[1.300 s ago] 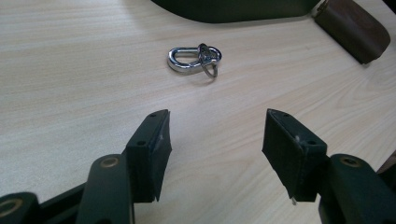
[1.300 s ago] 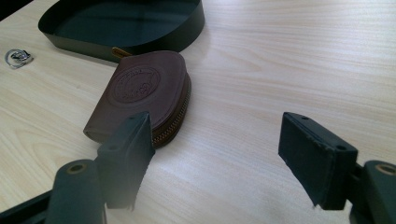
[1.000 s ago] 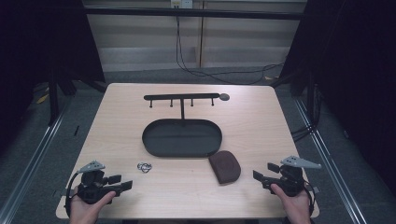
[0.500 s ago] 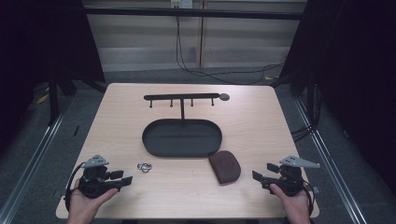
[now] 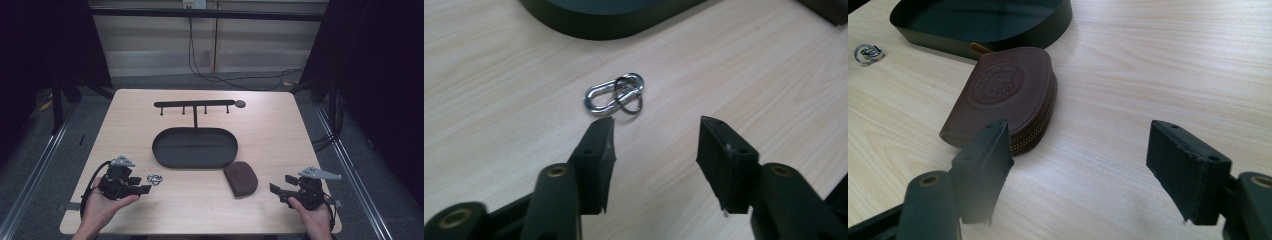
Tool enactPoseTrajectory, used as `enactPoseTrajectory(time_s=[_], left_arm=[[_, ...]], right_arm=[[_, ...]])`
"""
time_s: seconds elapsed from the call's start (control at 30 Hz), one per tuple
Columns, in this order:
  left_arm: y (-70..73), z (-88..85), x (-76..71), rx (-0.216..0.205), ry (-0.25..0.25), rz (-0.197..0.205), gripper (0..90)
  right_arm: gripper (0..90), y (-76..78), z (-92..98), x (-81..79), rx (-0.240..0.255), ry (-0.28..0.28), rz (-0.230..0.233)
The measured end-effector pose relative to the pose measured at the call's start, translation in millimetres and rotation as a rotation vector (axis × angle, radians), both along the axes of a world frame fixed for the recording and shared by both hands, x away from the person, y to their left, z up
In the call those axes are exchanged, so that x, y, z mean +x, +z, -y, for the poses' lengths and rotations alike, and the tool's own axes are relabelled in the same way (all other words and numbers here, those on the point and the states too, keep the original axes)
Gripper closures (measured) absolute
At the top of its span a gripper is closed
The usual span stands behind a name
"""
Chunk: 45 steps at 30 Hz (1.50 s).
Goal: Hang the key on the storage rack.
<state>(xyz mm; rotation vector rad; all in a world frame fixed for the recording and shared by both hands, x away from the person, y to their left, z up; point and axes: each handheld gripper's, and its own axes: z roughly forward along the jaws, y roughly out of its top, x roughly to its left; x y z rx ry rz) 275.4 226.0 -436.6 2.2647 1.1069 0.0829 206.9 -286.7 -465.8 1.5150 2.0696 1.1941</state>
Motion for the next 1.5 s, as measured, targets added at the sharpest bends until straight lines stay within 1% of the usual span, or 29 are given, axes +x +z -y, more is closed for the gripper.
enactPoseTrajectory(time_s=[0.03, 0.07, 0.1, 0.13, 0.23, 0.27, 0.3, 0.33, 0.37, 0.43, 0.47, 0.5, 0.57, 0.6, 0.67, 0.7, 0.73, 0.77, 0.83, 0.87, 0.9, 0.93, 1.0, 1.03, 1.07, 1.2, 1.27, 1.4, 1.5], left_arm=[[0.0, 0.0, 0.0, 0.000, 0.000, 0.000, 47.1], [-0.5, 1.6, 2.8, 0.009, -0.005, -0.018, 47.0], [-1.4, 2.9, 5.4, 0.013, -0.011, -0.024, 47.0], [-2.5, 5.0, 10.5, 0.024, -0.015, -0.049, 47.0], [-1.5, 6.5, 14.4, 0.027, -0.004, -0.058, 48.2], [-0.2, 7.7, 16.9, 0.034, -0.013, -0.069, 50.5], [0.8, 8.5, 18.0, 0.042, -0.018, -0.064, 51.1], [1.6, 9.1, 19.8, 0.036, -0.021, -0.070, 56.1], [1.7, 9.4, 22.5, 0.030, -0.016, -0.084, 56.1], [0.6, 10.6, 29.1, 0.054, -0.023, -0.104, 58.9], [-0.9, 11.9, 34.2, 0.056, -0.020, -0.132, 59.9], [-1.4, 12.6, 37.2, 0.066, -0.024, -0.142, 60.0], [-2.2, 13.0, 40.0, 0.059, -0.025, -0.152, 60.8], [-3.1, 12.0, 45.4, 0.044, -0.022, -0.169, 61.1], [-4.4, 12.1, 50.4, 0.058, -0.015, -0.184, 61.7], [-4.6, 11.9, 53.2, 0.065, -0.022, -0.192, 62.2], [-4.6, 11.9, 53.2, 0.065, -0.022, -0.192, 63.7], [-3.7, 13.4, 57.4, 0.075, -0.037, -0.202, 66.3], [-3.6, 14.9, 59.0, 0.067, -0.037, -0.208, 71.2], [-3.6, 18.8, 62.4, 0.095, -0.051, -0.224, 72.4], [-3.6, 18.8, 62.4, 0.095, -0.051, -0.224, 72.9], [-4.6, 23.0, 65.7, 0.126, -0.065, -0.233, 73.9], [-5.9, 24.7, 67.5, 0.137, -0.068, -0.237, 73.5], [-8.4, 27.4, 70.5, 0.167, -0.072, -0.241, 73.5], [-9.7, 28.6, 71.6, 0.177, -0.069, -0.243, 73.4], [-12.0, 29.7, 74.9, 0.190, -0.072, -0.252, 75.2], [-12.8, 30.5, 76.0, 0.199, -0.085, -0.257, 76.4], [-14.9, 32.4, 78.0, 0.194, -0.094, -0.265, 77.5], [-19.7, 35.6, 79.4, 0.221, -0.098, -0.277, 77.5]], right_arm=[[25.6, 0.0, 0.0, 0.0, 0.000, 0.000, 0.000], [25.6, -0.2, 0.0, 0.3, 0.002, 0.000, -0.002], [25.6, -0.2, 0.0, 0.3, 0.002, 0.000, -0.002], [25.6, -0.2, -0.2, 0.3, 0.002, 0.001, -0.004], [25.6, -0.5, -0.6, 0.4, 0.001, 0.001, -0.004], [25.6, -0.6, -0.6, 0.6, 0.000, 0.003, -0.002], [25.5, -0.6, -0.6, 0.7, 0.000, 0.002, -0.003], [25.5, -0.6, -0.7, 0.6, -0.001, 0.001, -0.004], [25.5, -0.6, -0.7, 0.6, -0.001, 0.001, -0.004], [25.5, -0.6, -0.7, 0.5, 0.001, 0.003, -0.004], [25.5, -0.8, -0.5, 0.8, 0.002, 0.005, -0.004], [25.5, -0.8, -0.5, 1.0, 0.002, 0.005, -0.005], [25.5, -0.8, -0.4, 1.0, 0.002, 0.006, -0.005], [25.5, -0.8, -0.5, 1.0, 0.002, 0.007, -0.005], [25.4, -0.8, -0.6, 0.9, 0.001, 0.008, -0.006], [25.4, -0.8, -0.6, 0.9, 0.001, 0.009, -0.006], [25.4, -0.8, -0.6, 0.9, 0.001, 0.009, -0.006], [25.4, -0.8, -1.0, 0.9, 0.001, 0.010, -0.007], [25.4, -0.8, -1.0, 0.9, 0.001, 0.010, -0.007], [25.4, -0.8, -1.0, 1.0, 0.001, 0.011, -0.008], [25.4, -0.8, -1.0, 1.0, 0.001, 0.011, -0.008], [25.4, -0.8, -1.0, 0.8, 0.001, 0.010, -0.009], [25.4, -0.8, -1.0, 0.9, 0.001, 0.012, -0.007], [25.4, -0.8, -0.9, 0.8, 0.001, 0.014, -0.007], [25.4, -0.8, -0.9, 0.8, 0.001, 0.014, -0.007], [25.3, -0.8, -1.0, 0.7, 0.000, 0.014, -0.008], [25.3, -0.9, -1.0, 0.8, -0.001, 0.015, -0.008], [25.3, -0.9, -1.2, 0.8, -0.002, 0.017, -0.009], [25.3, -1.0, -1.1, 0.9, -0.001, 0.016, -0.009]])
